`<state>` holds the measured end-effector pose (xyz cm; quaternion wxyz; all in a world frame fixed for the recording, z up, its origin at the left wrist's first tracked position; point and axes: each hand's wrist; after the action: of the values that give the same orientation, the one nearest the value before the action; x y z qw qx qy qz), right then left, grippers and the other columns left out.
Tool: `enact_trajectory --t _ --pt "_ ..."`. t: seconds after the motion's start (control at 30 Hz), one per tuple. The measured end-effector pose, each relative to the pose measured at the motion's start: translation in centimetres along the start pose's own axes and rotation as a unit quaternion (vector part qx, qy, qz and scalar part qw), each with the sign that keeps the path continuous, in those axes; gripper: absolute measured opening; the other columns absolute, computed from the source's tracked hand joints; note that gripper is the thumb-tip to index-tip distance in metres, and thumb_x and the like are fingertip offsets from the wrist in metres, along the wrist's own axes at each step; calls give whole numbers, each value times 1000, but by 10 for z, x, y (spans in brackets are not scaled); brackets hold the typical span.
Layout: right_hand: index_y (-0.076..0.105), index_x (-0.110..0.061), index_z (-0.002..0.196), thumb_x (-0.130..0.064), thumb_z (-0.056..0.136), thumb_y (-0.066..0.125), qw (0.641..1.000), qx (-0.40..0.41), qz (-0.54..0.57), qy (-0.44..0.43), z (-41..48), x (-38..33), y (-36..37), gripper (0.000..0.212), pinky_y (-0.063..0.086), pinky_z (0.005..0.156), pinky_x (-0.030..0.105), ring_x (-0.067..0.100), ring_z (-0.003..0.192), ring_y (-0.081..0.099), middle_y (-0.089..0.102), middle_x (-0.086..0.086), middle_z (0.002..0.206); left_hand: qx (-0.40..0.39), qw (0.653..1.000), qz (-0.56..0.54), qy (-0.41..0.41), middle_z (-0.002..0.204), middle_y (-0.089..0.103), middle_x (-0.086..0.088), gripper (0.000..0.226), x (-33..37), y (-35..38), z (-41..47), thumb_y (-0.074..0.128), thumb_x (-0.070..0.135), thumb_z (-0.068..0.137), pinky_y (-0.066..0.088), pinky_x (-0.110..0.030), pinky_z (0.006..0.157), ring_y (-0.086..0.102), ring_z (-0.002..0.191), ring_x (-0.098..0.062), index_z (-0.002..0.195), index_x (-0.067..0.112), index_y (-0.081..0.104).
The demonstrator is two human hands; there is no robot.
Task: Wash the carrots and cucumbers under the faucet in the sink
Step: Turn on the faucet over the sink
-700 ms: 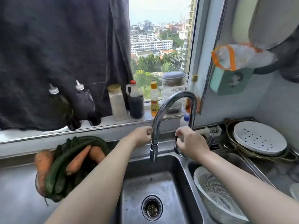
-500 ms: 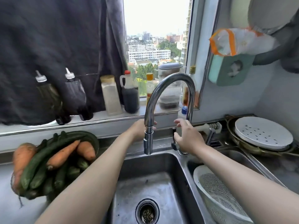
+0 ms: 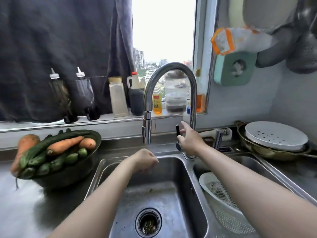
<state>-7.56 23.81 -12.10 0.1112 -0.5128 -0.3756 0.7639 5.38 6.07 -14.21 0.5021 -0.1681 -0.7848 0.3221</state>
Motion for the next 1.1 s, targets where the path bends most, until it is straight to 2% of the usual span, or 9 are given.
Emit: enact_trajectory --t 0.1,0.17,0.23,0.33,0.43,0.53,0.83,0.97,1.1 --pt "28 -25 161 -19 103 55 1000 0 14 1 6 2 0 64 53 100 47 32 114 65 57 2 142 -28 998 -40 36 89 72 -22 16 29 36 1 56 11 95 40 -25 51 57 70 -27 94 10 72" --pt "36 -23 158 -17 102 56 1000 0 24 2 11 7 -1 59 55 97 47 31 106 68 63 2 132 40 995 -40 76 102 70 -14 24 52 49 11 53 14 99 49 -30 69 64 82 -27 117 10 68" --pt "50 -18 150 -16 102 58 1000 4 20 -2 17 12 -3 49 56 92 39 24 94 71 70 2 121 132 984 -51 104 132 64 -11 37 74 48 24 49 19 104 48 -32 94 62 116 -28 140 10 55" --pt "59 -19 142 -15 100 63 999 -1 41 -8 24 20 0 43 59 81 33 17 79 73 76 0 103 204 966 -78 136 145 57 -10 44 99 32 41 46 19 108 42 -33 104 55 129 -27 151 13 45" --pt "65 -26 138 -18 97 68 999 -4 44 -21 31 25 2 41 58 84 35 16 78 70 76 -3 99 218 961 -52 162 137 65 -7 36 113 19 56 52 18 107 43 -26 98 60 123 -22 141 13 61" --pt "77 -26 118 -19 95 70 998 10 55 -32 34 26 2 25 59 81 36 17 74 73 77 -6 88 214 959 -50 178 117 76 -6 20 112 14 69 66 15 99 49 -23 87 68 101 -16 116 11 77" --pt "82 -29 105 -13 93 70 997 36 42 -60 27 22 8 24 48 73 23 2 68 64 70 -17 71 249 945 -30 212 102 78 -3 13 94 18 65 72 12 93 52 -24 86 70 95 -16 104 11 80" --pt "82 -30 107 -14 95 70 996 42 24 -75 23 20 10 24 39 63 5 -7 65 59 62 -27 64 252 947 -20 199 103 77 -4 13 91 19 65 71 11 94 52 -26 87 69 96 -18 103 13 80" --pt "82 -31 105 -15 94 69 996 40 18 -75 22 19 11 23 52 71 26 5 63 63 67 -19 63 245 949 -33 194 104 77 -4 13 89 19 61 71 11 94 51 -24 84 69 95 -17 104 13 79"
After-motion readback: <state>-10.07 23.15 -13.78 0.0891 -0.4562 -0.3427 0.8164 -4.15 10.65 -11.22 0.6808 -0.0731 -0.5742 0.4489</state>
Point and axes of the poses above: each hand's wrist, its own z-axis towards the middle knuckle, its own y-axis out of the palm, x = y × z
